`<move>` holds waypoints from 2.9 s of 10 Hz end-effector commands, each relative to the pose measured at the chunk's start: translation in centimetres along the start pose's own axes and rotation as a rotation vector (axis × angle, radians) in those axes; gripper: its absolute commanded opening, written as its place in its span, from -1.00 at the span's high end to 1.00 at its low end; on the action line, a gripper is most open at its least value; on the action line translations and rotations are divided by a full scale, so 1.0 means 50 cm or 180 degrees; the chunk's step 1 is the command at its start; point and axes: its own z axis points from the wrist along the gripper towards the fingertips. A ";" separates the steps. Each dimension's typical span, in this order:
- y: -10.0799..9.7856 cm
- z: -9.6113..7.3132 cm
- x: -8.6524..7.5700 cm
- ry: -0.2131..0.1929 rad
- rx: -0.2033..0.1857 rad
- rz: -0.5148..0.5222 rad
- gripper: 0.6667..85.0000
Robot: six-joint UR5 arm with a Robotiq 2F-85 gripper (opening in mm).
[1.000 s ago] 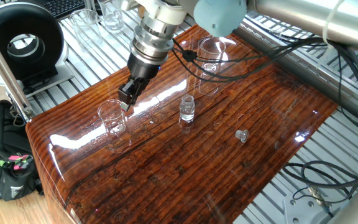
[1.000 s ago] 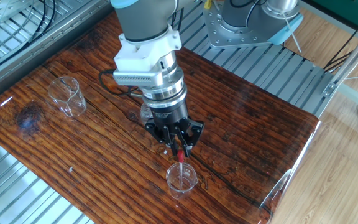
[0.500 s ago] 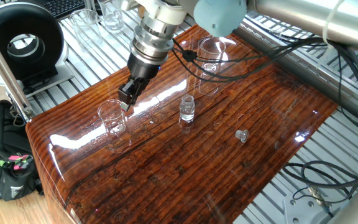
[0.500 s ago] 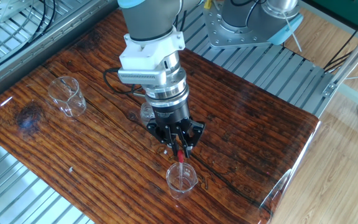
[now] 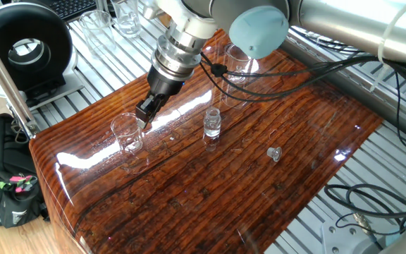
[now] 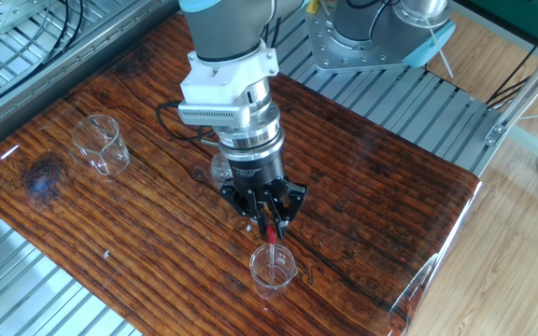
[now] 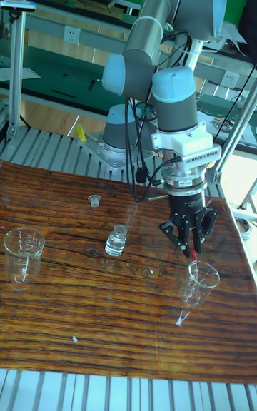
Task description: Transfer liquid using a dropper
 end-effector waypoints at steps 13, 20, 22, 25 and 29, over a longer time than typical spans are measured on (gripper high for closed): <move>0.002 -0.002 -0.021 -0.0114 -0.0011 0.0058 0.49; 0.010 -0.003 -0.024 -0.0097 -0.0008 0.0080 0.49; 0.009 -0.003 -0.025 -0.0093 0.0000 0.0088 0.49; 0.015 -0.004 -0.029 -0.0089 -0.0002 0.0107 0.49; 0.025 -0.008 -0.038 -0.0050 0.0044 0.0154 0.52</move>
